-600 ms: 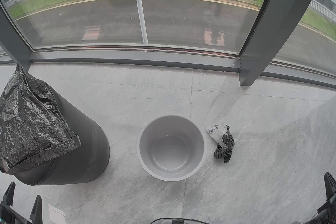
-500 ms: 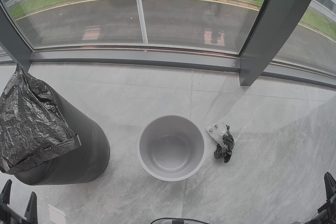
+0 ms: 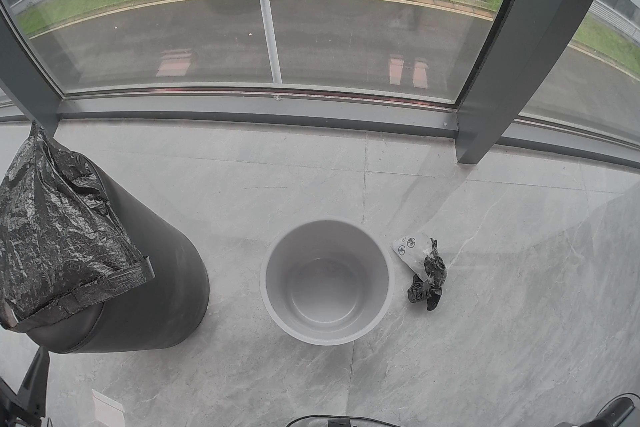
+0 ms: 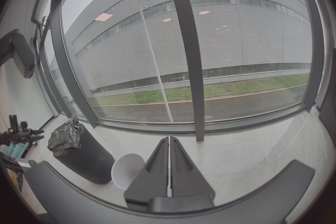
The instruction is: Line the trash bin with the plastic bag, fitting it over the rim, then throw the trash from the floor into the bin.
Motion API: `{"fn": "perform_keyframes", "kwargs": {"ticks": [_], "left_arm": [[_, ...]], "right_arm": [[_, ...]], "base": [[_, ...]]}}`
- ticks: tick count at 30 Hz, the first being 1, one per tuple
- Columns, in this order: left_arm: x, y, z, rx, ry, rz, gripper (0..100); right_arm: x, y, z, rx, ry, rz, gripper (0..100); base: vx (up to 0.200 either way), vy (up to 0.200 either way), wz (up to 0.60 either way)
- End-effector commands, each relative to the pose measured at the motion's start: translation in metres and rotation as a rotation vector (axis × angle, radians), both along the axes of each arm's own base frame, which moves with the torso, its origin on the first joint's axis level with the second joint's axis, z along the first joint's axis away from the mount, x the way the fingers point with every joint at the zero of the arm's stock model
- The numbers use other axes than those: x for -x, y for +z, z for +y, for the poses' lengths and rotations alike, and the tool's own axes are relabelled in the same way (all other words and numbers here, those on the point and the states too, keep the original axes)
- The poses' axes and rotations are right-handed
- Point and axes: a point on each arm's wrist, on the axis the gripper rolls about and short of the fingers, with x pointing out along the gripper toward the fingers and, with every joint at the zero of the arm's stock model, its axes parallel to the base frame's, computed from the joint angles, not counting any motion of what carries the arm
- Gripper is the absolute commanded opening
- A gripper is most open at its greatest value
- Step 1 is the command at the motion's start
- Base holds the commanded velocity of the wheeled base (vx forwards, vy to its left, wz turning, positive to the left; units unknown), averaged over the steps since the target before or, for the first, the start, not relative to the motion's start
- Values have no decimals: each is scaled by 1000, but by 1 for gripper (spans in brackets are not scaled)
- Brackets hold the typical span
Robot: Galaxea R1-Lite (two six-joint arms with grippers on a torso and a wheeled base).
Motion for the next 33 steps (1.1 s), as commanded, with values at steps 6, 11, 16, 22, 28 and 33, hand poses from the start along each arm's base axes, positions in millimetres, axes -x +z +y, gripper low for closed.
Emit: {"fn": "perform_keyframes", "kwargs": {"ticks": [6, 11, 16, 22, 28, 33], "left_arm": [[-70, 13, -10, -578, -336, 211, 100], [-81, 10, -12, -779, -262, 251, 100], [-96, 13, -22, -912, -294, 251, 100], [-126, 21, -39, -1068, -260, 188, 100], [-141, 11, -45, -1065, -200, 201, 100], [-148, 1, -47, -1075, -160, 225, 100]], "right_arm": [[-123, 12, 44, -84, 289, 243, 0], [-143, -5, 54, -108, 276, 289, 0], [-154, -15, 58, -106, 270, 317, 0], [-155, -19, 59, -104, 269, 332, 0], [-155, -19, 59, -106, 269, 334, 0], [-155, -19, 58, -107, 267, 335, 0]], "base": [[0, 0, 0], [0, 0, 0], [0, 0, 0], [0, 0, 0], [0, 0, 0], [0, 0, 0]]}}
